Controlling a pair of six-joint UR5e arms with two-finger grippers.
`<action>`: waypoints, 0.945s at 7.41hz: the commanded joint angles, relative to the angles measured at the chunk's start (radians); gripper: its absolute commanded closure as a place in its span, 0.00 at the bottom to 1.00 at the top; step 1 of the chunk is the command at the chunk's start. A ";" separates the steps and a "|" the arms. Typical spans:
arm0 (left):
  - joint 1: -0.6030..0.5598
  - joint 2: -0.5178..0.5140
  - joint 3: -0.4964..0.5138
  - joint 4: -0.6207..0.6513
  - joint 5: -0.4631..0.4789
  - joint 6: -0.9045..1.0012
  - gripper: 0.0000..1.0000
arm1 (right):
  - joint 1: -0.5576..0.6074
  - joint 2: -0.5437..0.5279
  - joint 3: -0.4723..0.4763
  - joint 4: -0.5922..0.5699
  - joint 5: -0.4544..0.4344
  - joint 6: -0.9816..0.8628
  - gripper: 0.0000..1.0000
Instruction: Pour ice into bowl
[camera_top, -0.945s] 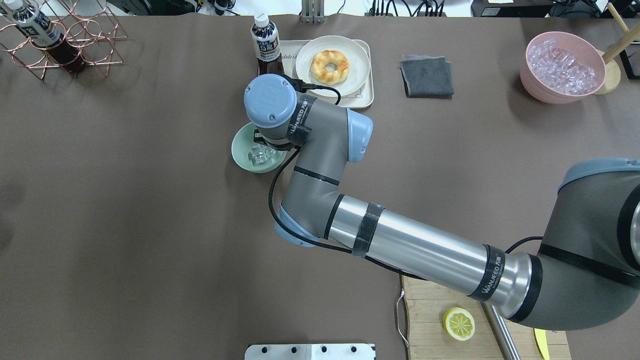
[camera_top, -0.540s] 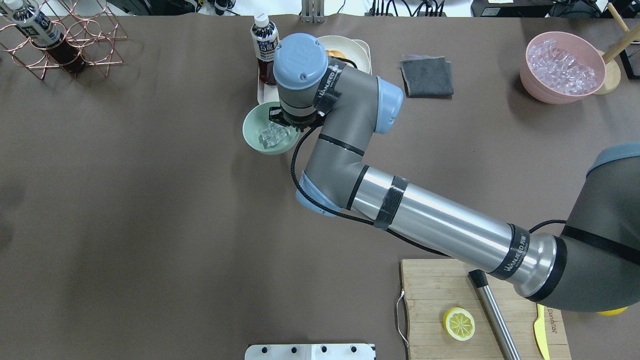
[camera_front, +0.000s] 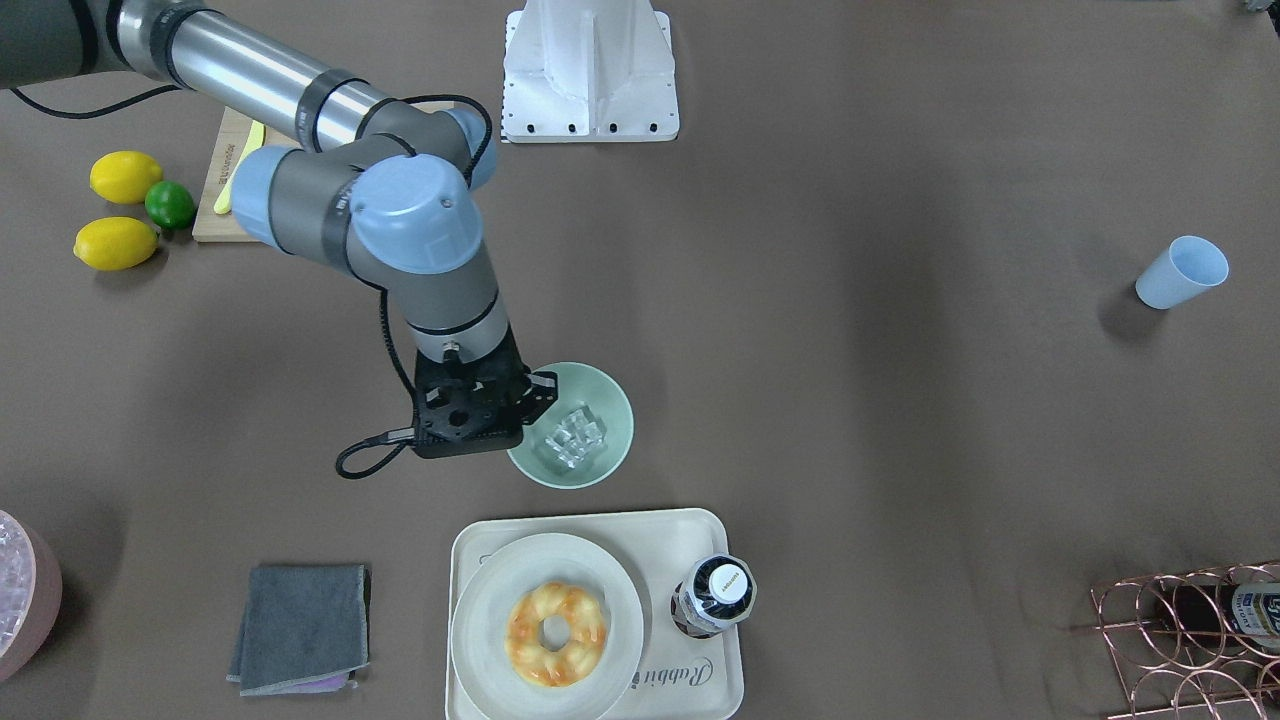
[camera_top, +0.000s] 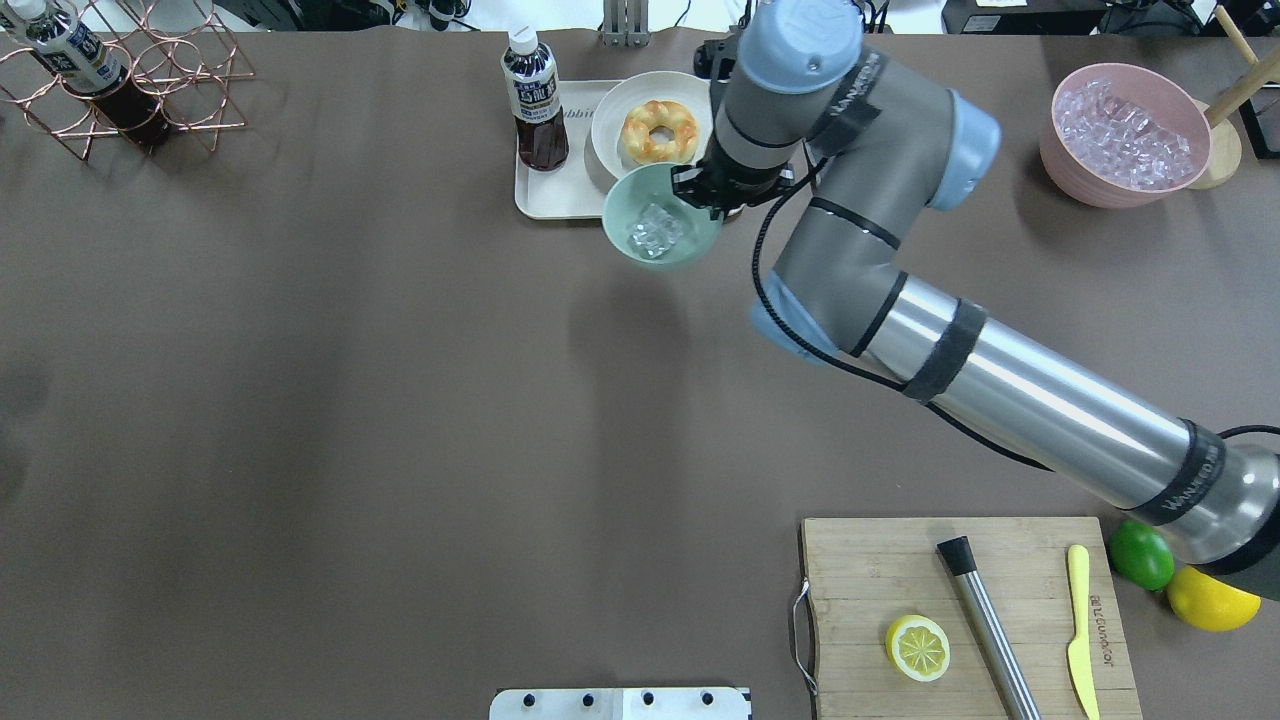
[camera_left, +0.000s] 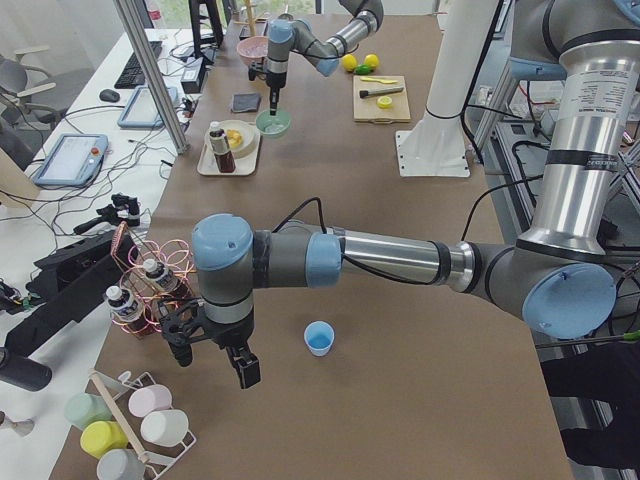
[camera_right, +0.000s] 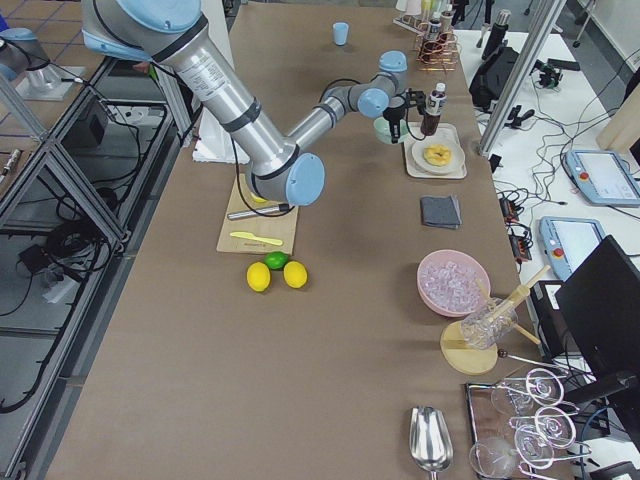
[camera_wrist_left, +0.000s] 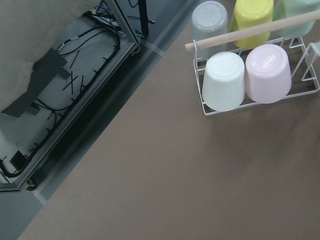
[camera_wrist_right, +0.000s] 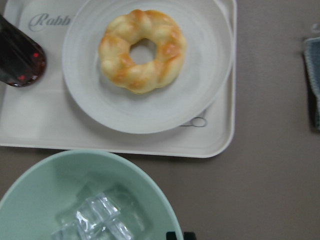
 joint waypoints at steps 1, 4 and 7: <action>0.003 -0.010 0.092 -0.047 -0.082 0.003 0.03 | 0.133 -0.220 0.141 0.003 0.119 -0.201 1.00; 0.106 0.042 0.145 -0.274 -0.196 0.000 0.03 | 0.289 -0.397 0.176 0.020 0.241 -0.456 1.00; 0.148 0.091 0.122 -0.426 -0.322 -0.007 0.03 | 0.433 -0.497 0.131 0.022 0.352 -0.683 1.00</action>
